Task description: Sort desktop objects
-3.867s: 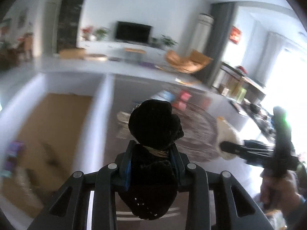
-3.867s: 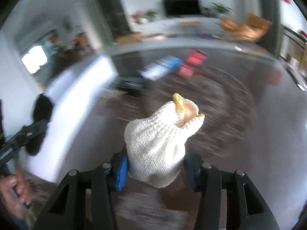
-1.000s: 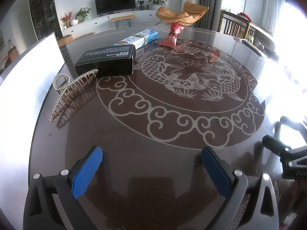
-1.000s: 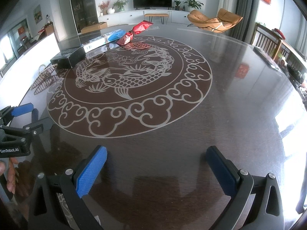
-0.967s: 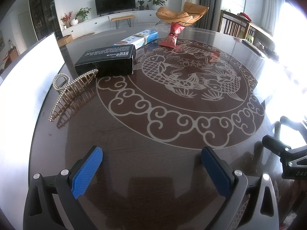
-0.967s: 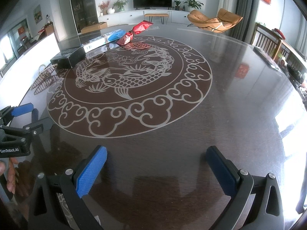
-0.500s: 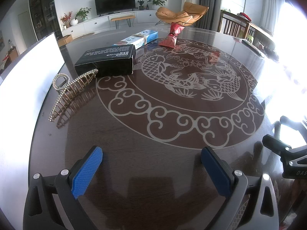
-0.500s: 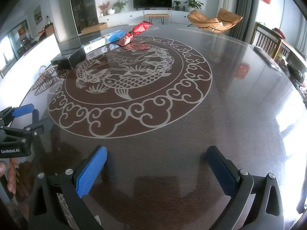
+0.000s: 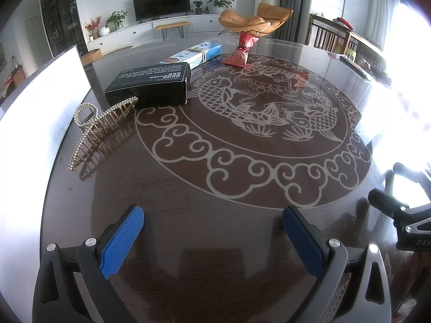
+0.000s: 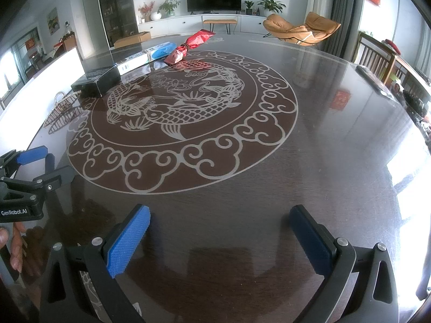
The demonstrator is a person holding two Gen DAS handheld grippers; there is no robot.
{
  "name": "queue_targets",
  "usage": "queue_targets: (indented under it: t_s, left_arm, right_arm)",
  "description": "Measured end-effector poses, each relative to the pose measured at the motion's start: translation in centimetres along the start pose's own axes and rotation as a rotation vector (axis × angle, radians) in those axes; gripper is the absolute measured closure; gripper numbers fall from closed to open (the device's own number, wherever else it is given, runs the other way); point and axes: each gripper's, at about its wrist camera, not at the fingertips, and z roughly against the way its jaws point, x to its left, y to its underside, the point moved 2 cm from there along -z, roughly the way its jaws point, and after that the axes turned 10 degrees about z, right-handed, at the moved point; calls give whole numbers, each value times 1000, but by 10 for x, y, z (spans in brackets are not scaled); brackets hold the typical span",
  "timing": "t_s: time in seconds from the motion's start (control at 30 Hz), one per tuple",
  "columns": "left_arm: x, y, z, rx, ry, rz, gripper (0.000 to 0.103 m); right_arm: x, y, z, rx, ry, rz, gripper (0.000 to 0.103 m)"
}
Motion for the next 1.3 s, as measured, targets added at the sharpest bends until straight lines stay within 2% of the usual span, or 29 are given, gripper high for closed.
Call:
queue_targets:
  t_s: [0.13, 0.23, 0.37, 0.47, 0.63, 0.7, 0.77, 0.87, 1.07, 1.17, 1.23, 1.3]
  left_arm:
    - [4, -1, 2, 29, 2, -28, 0]
    - [28, -17, 7, 9, -91, 16, 0]
    - [60, -58, 6, -5, -159, 74, 0]
    - [75, -85, -7, -14, -220, 87, 0]
    - [82, -103, -48, 56, -290, 87, 0]
    - [84, -105, -51, 27, -273, 100, 0]
    - [89, -108, -55, 36, -241, 140, 0]
    - [94, -105, -58, 47, -144, 189, 0]
    - [70, -73, -40, 1, -61, 75, 0]
    - [68, -59, -30, -20, -86, 44, 0]
    - [75, -55, -25, -26, -105, 54, 0]
    - [88, -56, -25, -12, -94, 92, 0]
  right_arm:
    - [0, 0, 1, 2, 3, 3, 0]
    - [0, -1, 1, 0, 0, 0, 0]
    - [-1, -1, 1, -6, -9, -8, 0]
    - [-1, -1, 2, -10, -15, -12, 0]
    - [-2, -1, 2, -12, -17, -13, 0]
    - [-1, -1, 2, -12, -18, -11, 0]
    - [-2, -1, 2, -12, -19, -9, 0]
    - [-1, -1, 1, -9, -16, -4, 0]
    - [-2, 0, 3, -18, -30, -15, 0]
    - [-3, 0, 3, -19, -32, -17, 0]
    - [-3, 0, 3, -21, -32, -17, 0]
    - [-3, 0, 4, -23, -30, -19, 0]
